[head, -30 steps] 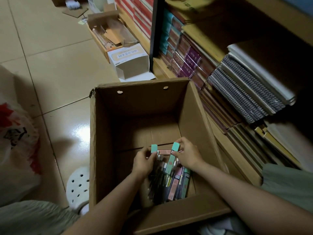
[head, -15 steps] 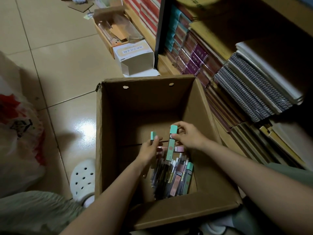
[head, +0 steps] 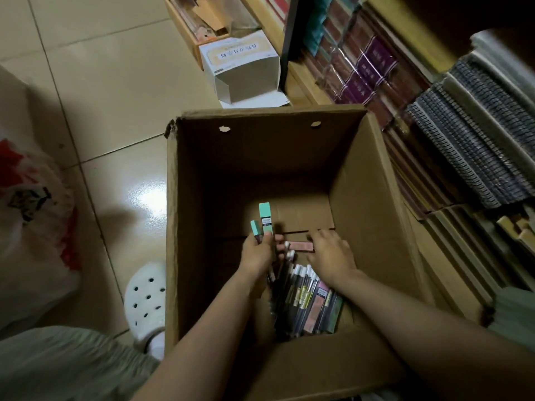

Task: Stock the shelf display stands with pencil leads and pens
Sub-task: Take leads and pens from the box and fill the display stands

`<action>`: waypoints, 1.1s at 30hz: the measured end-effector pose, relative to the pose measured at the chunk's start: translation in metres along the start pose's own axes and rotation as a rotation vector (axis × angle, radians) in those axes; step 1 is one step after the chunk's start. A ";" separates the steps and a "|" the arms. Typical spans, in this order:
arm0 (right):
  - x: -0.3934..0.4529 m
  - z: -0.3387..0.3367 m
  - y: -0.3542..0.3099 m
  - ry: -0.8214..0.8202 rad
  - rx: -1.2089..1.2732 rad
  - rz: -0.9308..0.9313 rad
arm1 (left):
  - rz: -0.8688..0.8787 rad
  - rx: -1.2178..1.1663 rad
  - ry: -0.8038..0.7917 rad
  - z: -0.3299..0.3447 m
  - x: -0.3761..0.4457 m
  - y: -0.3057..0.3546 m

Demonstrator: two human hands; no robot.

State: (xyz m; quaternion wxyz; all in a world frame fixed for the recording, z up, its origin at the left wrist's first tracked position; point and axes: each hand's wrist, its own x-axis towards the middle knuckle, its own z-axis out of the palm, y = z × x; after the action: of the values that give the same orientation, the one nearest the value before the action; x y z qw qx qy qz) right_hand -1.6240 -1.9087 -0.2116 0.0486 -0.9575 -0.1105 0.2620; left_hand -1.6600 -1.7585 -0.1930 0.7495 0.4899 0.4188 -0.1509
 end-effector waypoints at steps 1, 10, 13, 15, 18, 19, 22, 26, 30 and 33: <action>0.000 0.005 0.001 0.012 -0.045 0.006 | -0.013 -0.001 0.009 -0.001 0.001 -0.002; -0.006 -0.015 -0.007 0.018 -0.175 -0.067 | 0.018 0.108 0.048 0.003 -0.004 0.003; -0.019 -0.046 -0.012 -0.001 -0.104 -0.049 | 0.044 0.221 0.011 0.007 -0.017 0.018; -0.031 -0.070 -0.014 0.012 -0.046 -0.048 | 0.058 0.285 -0.074 0.012 -0.031 0.036; -0.053 -0.116 -0.015 0.110 0.057 -0.021 | 0.137 0.570 -0.264 0.023 -0.053 0.073; -0.063 -0.134 -0.014 0.164 0.098 -0.012 | 0.188 0.685 -0.326 0.027 -0.062 0.087; -0.095 -0.195 -0.009 0.323 0.203 -0.011 | 0.331 0.906 -0.411 0.045 -0.097 0.132; -0.148 -0.267 0.004 0.420 0.265 -0.055 | 0.545 1.085 -0.447 0.073 -0.150 0.184; -0.203 -0.315 0.018 0.596 0.278 -0.064 | 0.713 0.968 -0.603 0.101 -0.202 0.211; -0.238 -0.343 0.032 0.738 0.337 -0.035 | 0.711 0.803 -0.740 0.123 -0.230 0.223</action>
State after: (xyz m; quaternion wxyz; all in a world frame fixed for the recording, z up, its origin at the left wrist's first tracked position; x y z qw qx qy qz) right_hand -1.6417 -2.0077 0.1945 0.2458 -0.9638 -0.0574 -0.0858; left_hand -1.5978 -1.8010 0.1421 0.6072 0.7562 -0.1436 -0.1971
